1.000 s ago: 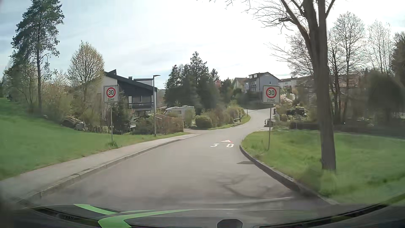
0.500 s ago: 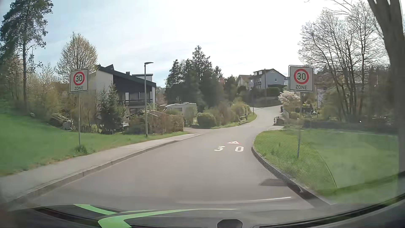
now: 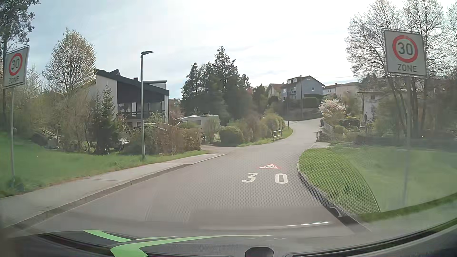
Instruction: Follow the waypoints while adhering to traffic rules and regulations
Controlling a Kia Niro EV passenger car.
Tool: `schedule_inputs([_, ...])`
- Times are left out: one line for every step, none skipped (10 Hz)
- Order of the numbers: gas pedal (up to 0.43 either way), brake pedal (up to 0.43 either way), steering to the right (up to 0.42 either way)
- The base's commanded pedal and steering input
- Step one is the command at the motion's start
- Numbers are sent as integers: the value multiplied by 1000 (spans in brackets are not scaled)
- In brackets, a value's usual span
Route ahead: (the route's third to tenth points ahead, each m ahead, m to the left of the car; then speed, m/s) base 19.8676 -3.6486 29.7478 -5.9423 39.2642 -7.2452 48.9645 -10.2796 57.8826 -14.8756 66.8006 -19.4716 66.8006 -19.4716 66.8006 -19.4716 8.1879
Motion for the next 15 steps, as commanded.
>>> schedule_inputs([0, 0, 25])
schedule_inputs([0, 0, 31])
schedule_inputs([0, 0, 36])
schedule_inputs([0, 0, 43])
schedule_inputs([0, 0, 49])
schedule_inputs([0, 0, 52])
schedule_inputs([0, 0, 53])
schedule_inputs([0, 0, 55])
schedule_inputs([0, 0, 57])
schedule_inputs([0, 0, 59])
schedule_inputs([0, 0, 61])
schedule_inputs([0, 0, 62])
schedule_inputs([0, 0, 62])
schedule_inputs([0, 0, 63])
schedule_inputs([0, 0, 63])
